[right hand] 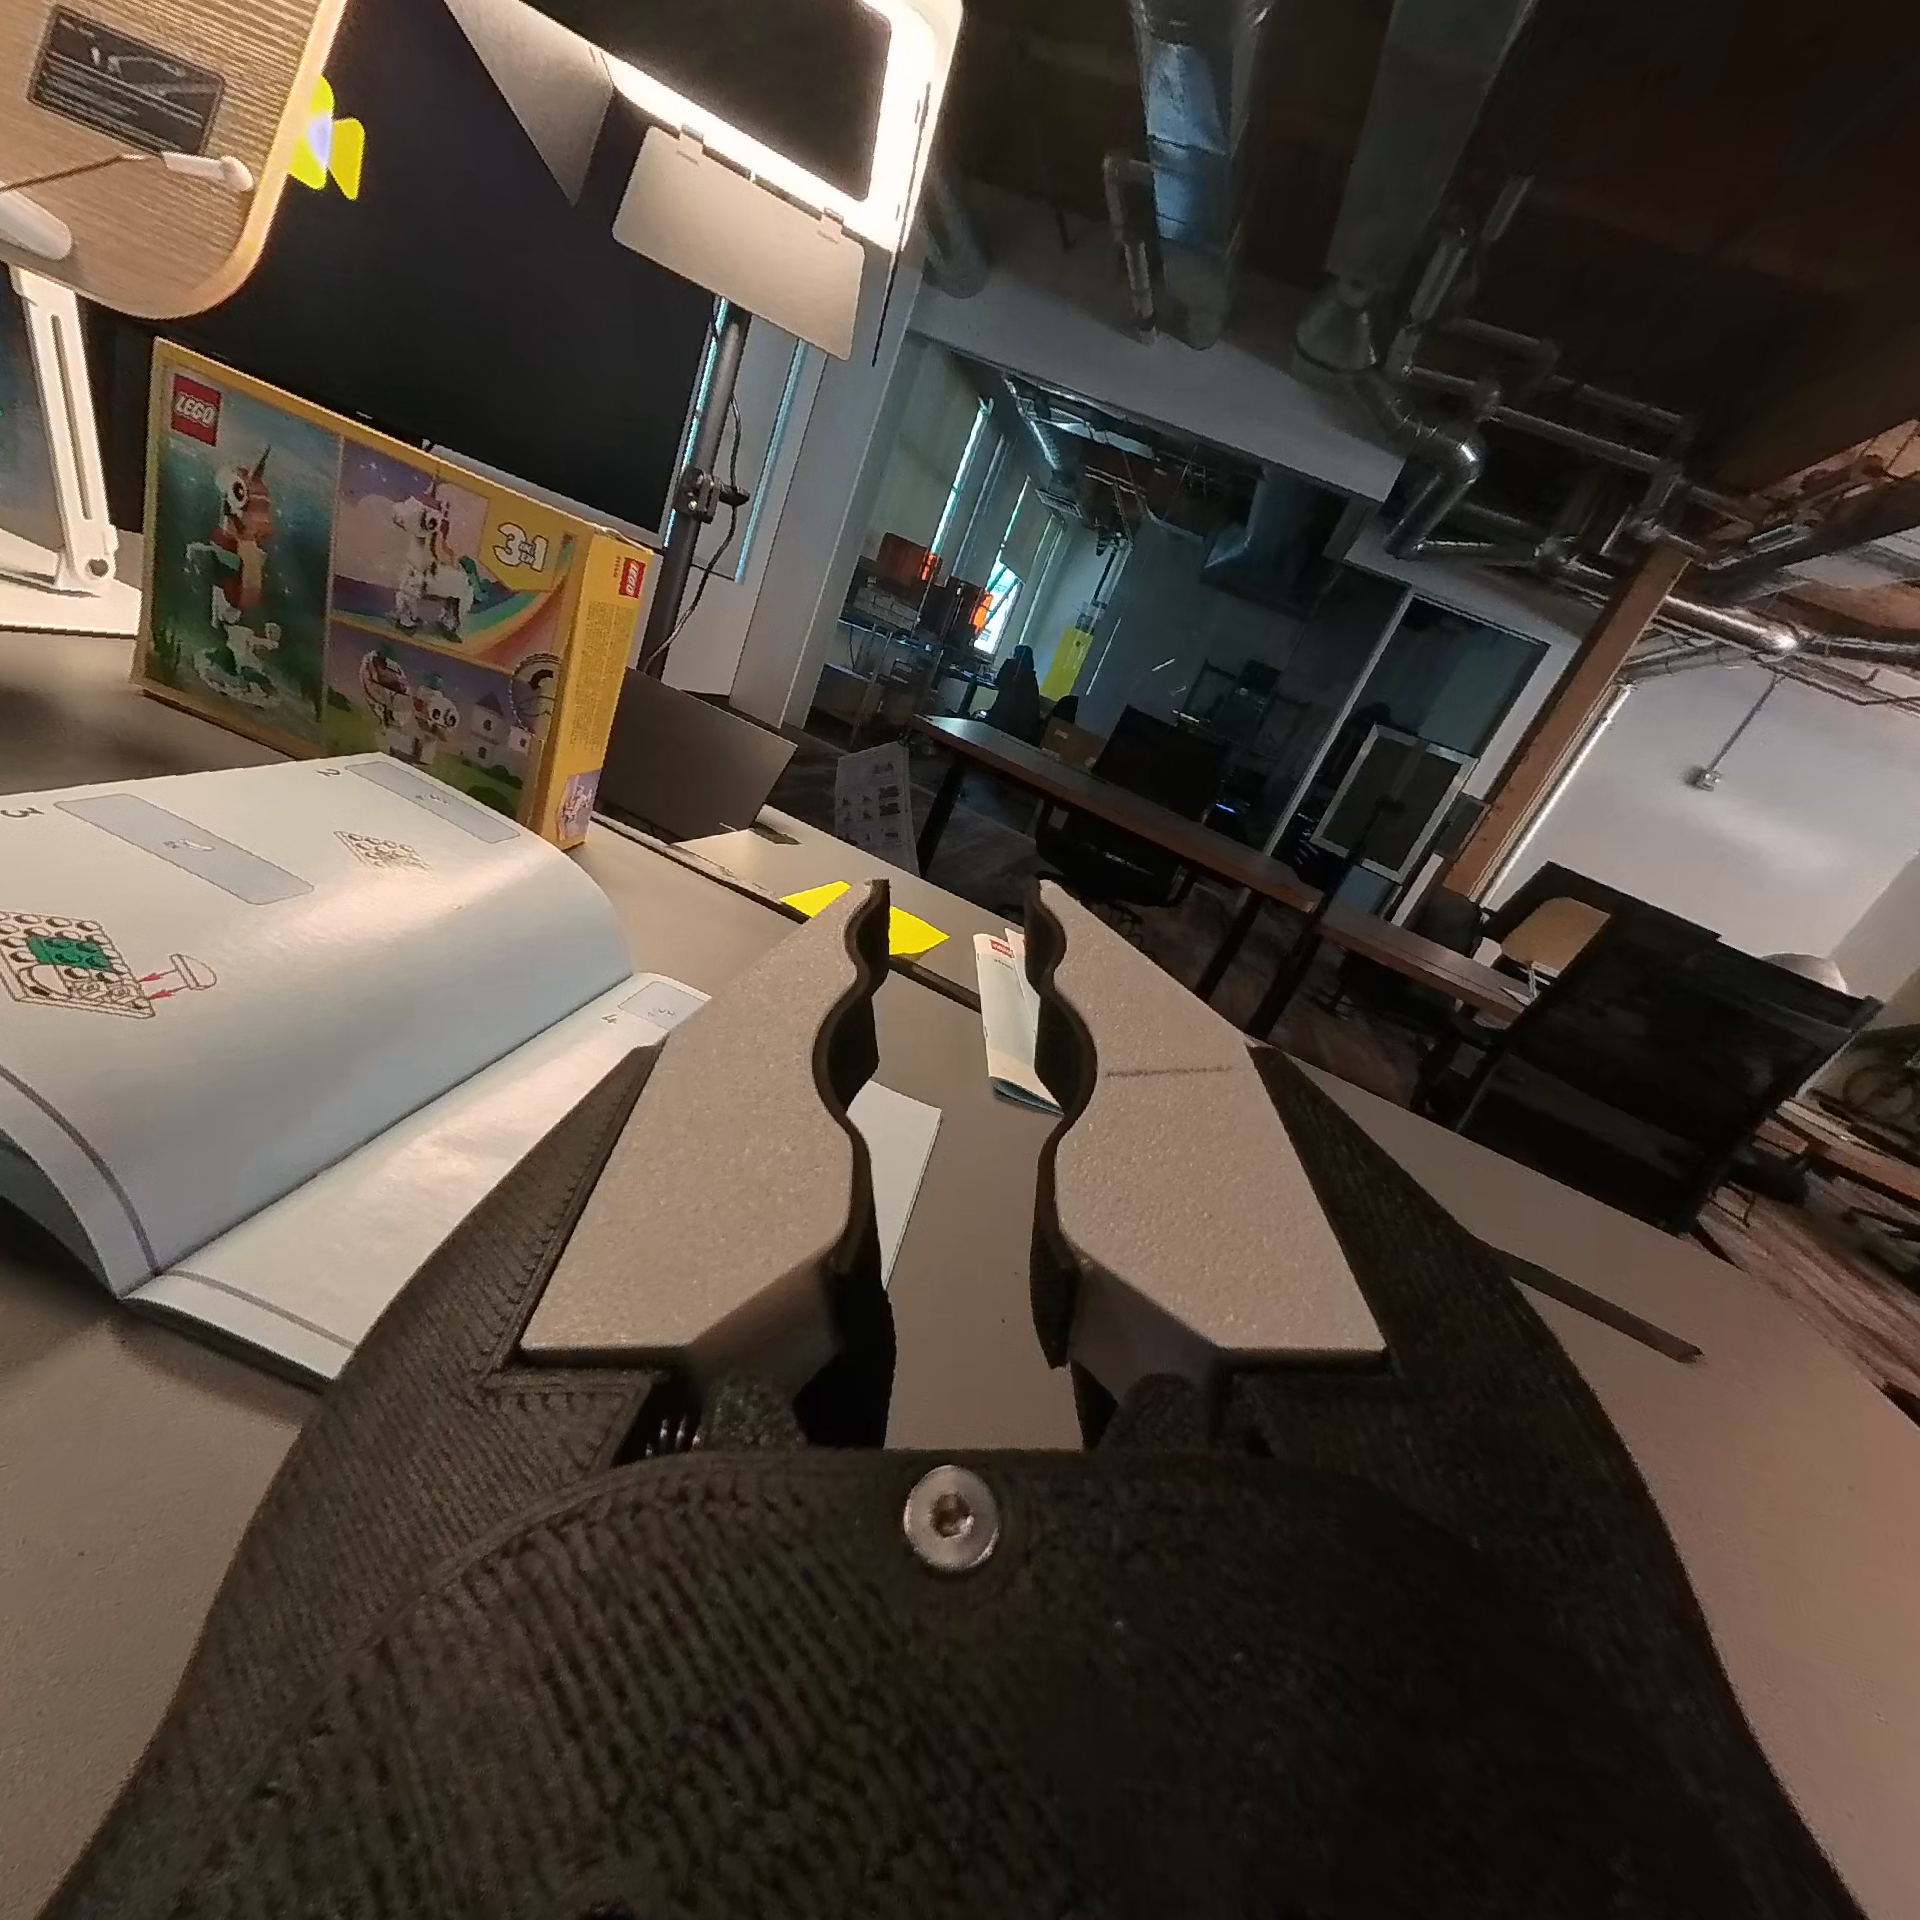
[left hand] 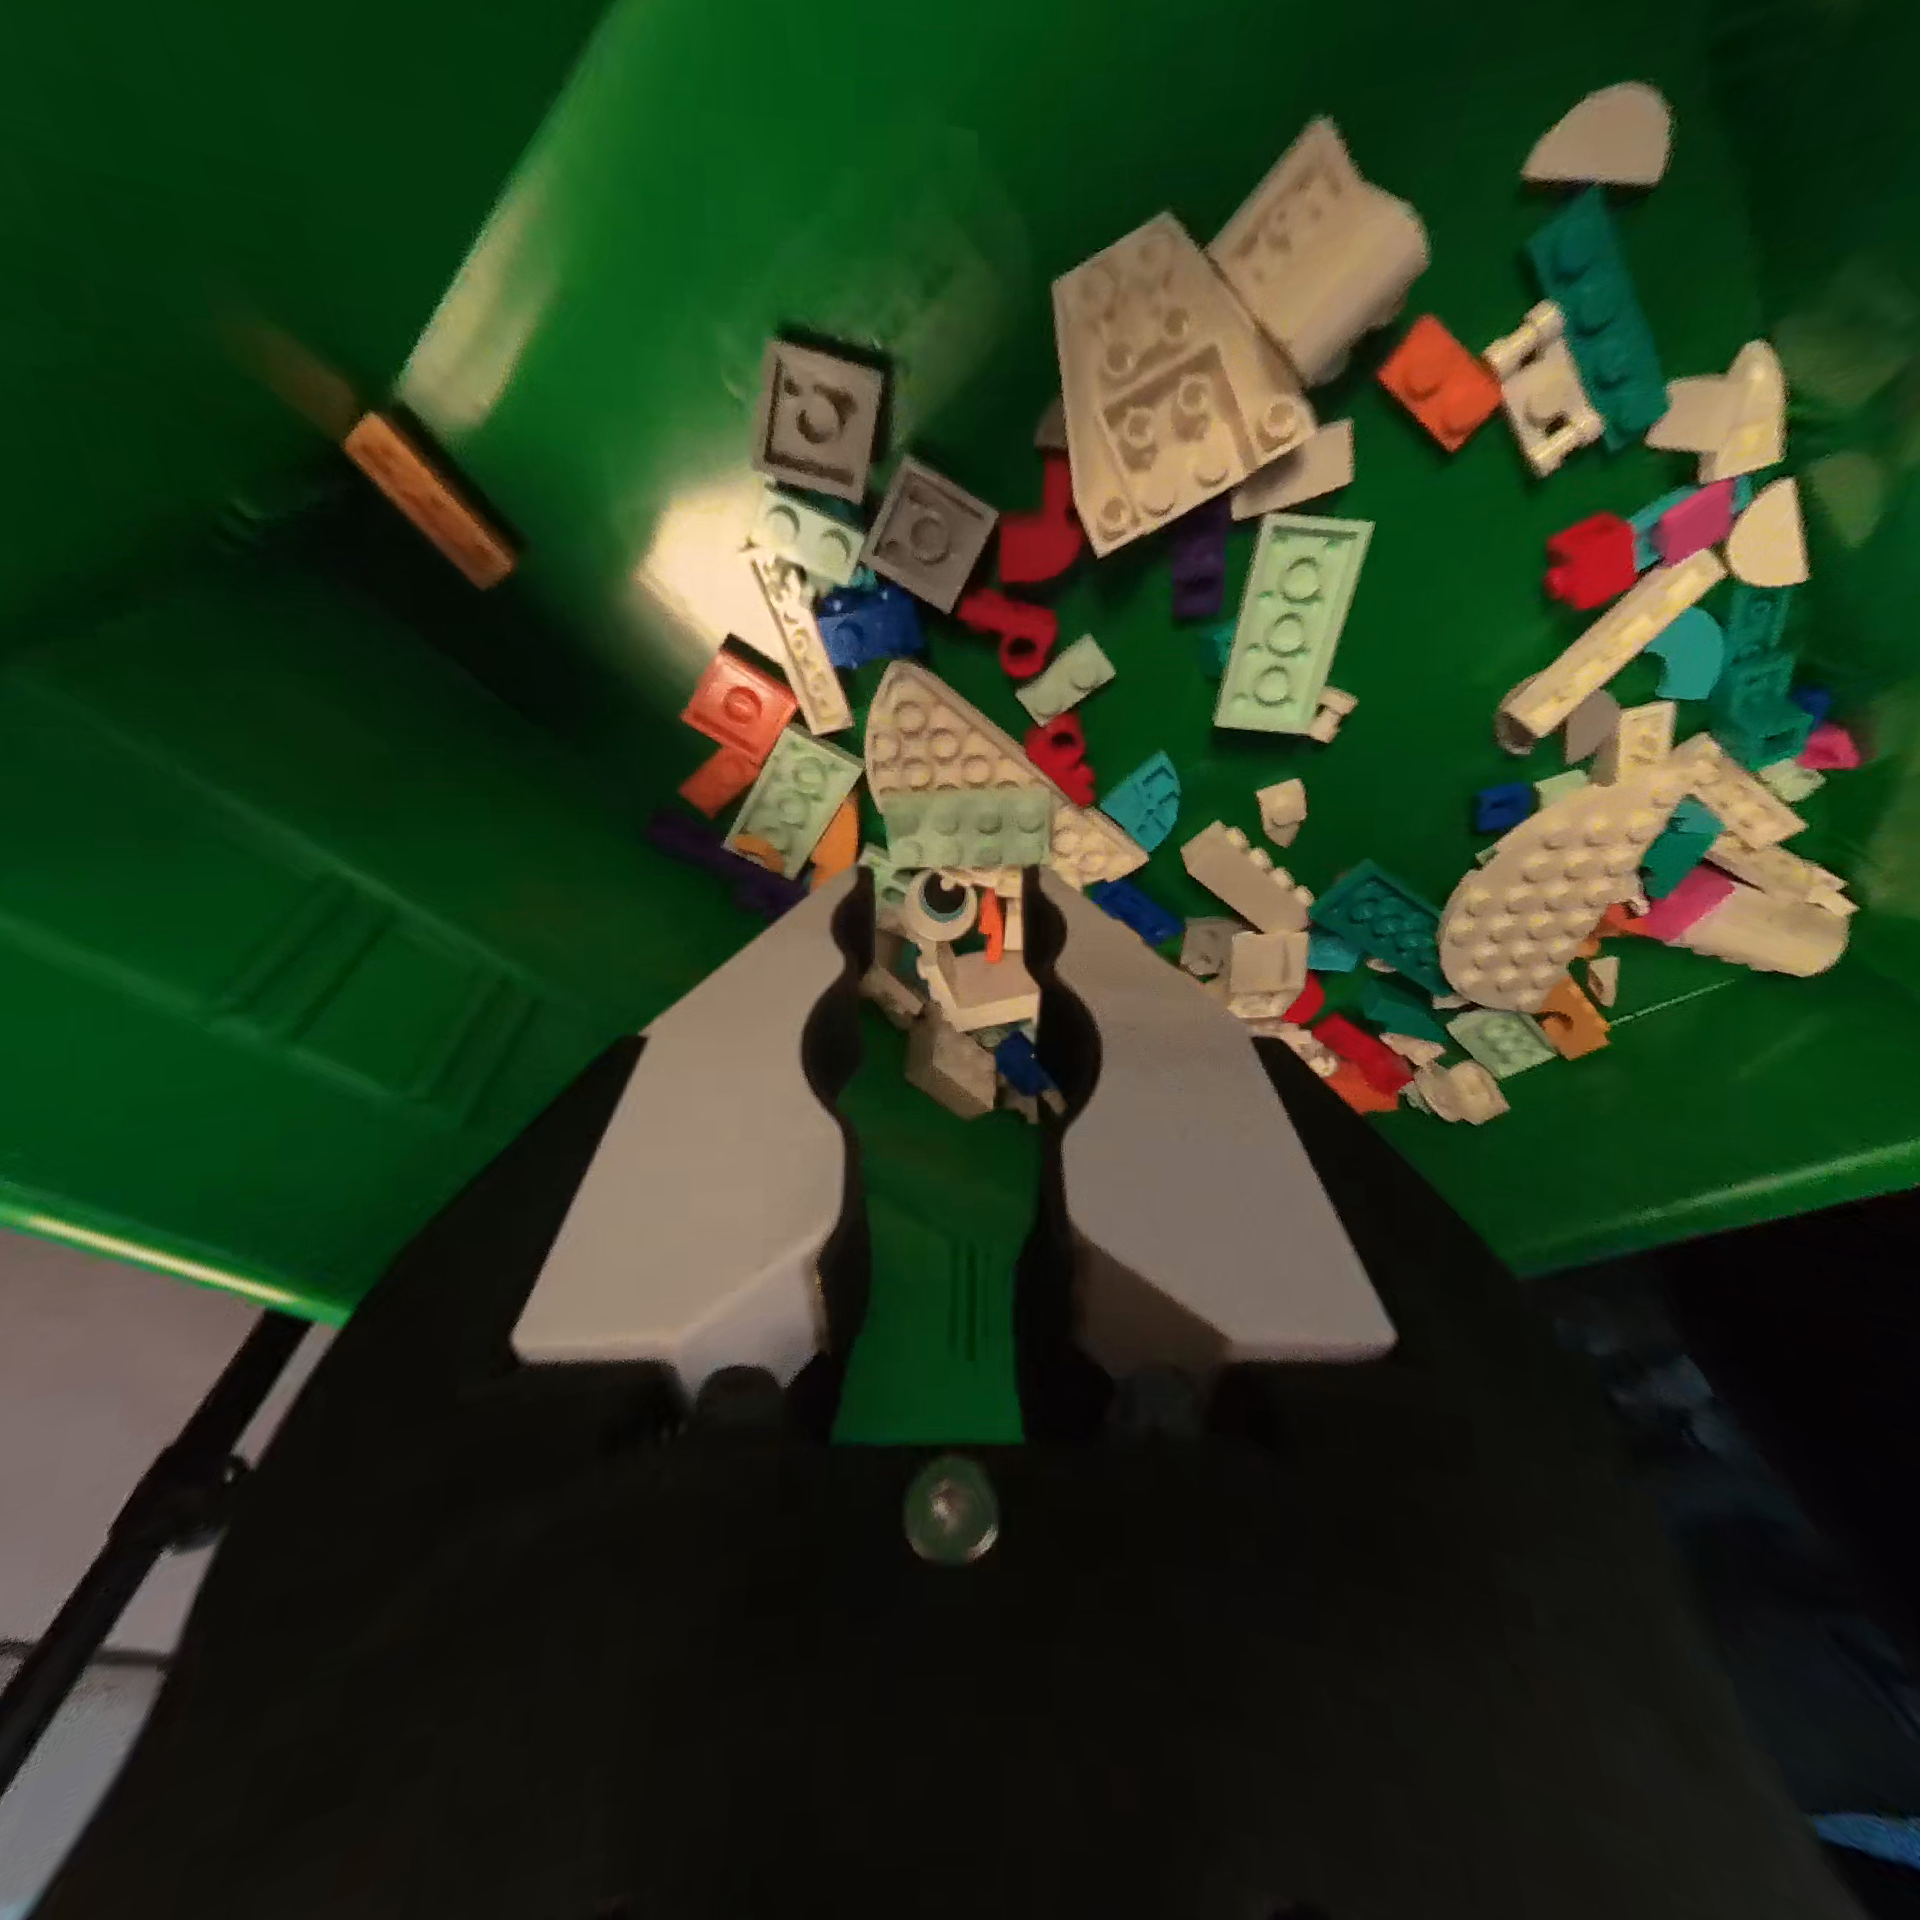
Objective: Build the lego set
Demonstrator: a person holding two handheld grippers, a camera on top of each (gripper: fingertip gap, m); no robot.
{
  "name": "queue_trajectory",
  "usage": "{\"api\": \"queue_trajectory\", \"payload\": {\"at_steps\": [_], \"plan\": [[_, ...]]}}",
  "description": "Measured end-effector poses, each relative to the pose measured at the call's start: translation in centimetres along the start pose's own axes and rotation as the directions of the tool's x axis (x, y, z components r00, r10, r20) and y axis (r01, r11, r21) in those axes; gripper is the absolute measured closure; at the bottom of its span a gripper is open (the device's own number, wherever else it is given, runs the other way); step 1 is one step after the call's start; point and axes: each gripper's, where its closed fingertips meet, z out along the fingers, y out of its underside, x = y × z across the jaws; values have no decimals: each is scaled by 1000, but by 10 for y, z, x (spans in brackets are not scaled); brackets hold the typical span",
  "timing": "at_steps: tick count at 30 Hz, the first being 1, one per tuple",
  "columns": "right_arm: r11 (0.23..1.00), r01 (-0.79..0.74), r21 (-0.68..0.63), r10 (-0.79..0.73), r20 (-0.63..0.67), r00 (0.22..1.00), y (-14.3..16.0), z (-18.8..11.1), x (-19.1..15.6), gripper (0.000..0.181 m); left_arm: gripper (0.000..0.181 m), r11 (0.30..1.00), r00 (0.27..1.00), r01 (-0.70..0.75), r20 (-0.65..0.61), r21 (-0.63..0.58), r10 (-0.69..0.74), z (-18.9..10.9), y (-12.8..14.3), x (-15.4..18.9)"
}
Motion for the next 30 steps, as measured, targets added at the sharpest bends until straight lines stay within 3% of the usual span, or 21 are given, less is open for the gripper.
{"api": "queue_trajectory", "payload": {"at_steps": [7, 13, 18, 20, 21, 22, 24, 26, 30], "plan": [[1000, 6, 0, -6, 5, 1000, 0, 0, -1, 157, 164, 992, 995, 69, 77, -101, -62, 8, 22, -7], [1000, 15, -1, -15, 12, 1000, 0, 0, -3, 157, 168, 995, 996, 58, -64, -84, -63, 13, 21, 14], [1000, 22, -2, -22, 19, 1000, 0, 1, -5, 157, 172, 998, 951, 42, -310, 56, -22, 6, -2, 54], [1000, 25, -3, -25, 21, 999, 0, 1, -6, 157, 172, 984, 819, 61, -571, 167, 47, -18, -18, 93], [1000, 26, -3, -26, 22, 999, 0, 1, -6, 156, 172, 973, 761, 102, -647, 209, 59, -31, -26, 102], [1000, 26, -3, -26, 22, 999, 0, 1, -6, 156, 172, 961, 745, 146, -665, 236, 50, -39, -32, 101], [1000, 28, -3, -28, 23, 999, 0, 1, -6, 156, 172, 942, 820, 176, -572, 287, 21, -39, -38, 79], [1000, 30, -4, -30, 25, 999, 0, 1, -7, 156, 173, 943, 931, 147, -364, 300, -30, -29, -33, 45], [999, 37, -8, -37, 30, 999, 1, 1, -8, 156, 170, 975, 997, 30, -76, 219, -13, -22, -13, 13]]}}
